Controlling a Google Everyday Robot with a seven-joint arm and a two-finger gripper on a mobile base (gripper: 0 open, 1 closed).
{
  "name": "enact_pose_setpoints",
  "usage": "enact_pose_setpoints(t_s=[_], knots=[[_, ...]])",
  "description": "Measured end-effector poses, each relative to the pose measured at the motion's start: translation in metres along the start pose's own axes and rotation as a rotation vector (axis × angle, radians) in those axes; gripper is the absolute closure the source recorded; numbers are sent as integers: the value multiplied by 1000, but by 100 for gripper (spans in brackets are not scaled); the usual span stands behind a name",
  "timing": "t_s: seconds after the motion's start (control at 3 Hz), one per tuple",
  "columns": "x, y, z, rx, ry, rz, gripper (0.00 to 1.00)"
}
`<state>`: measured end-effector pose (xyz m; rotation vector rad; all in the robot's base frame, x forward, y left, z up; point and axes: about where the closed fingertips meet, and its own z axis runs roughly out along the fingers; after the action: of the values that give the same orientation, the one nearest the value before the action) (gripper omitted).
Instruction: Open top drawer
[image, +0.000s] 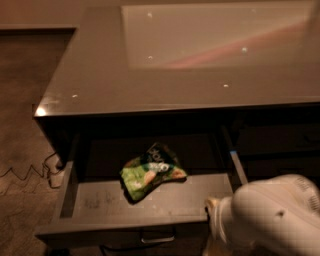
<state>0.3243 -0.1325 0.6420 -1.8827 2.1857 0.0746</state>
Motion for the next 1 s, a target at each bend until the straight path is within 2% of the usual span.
enact_pose_setpoints(t_s=[0.33,0.67,1.0], knots=[[25,47,-10,-8,20,55,0],[42,69,-16,-8,19,114,0],[48,71,-18,-6,5,144,0]])
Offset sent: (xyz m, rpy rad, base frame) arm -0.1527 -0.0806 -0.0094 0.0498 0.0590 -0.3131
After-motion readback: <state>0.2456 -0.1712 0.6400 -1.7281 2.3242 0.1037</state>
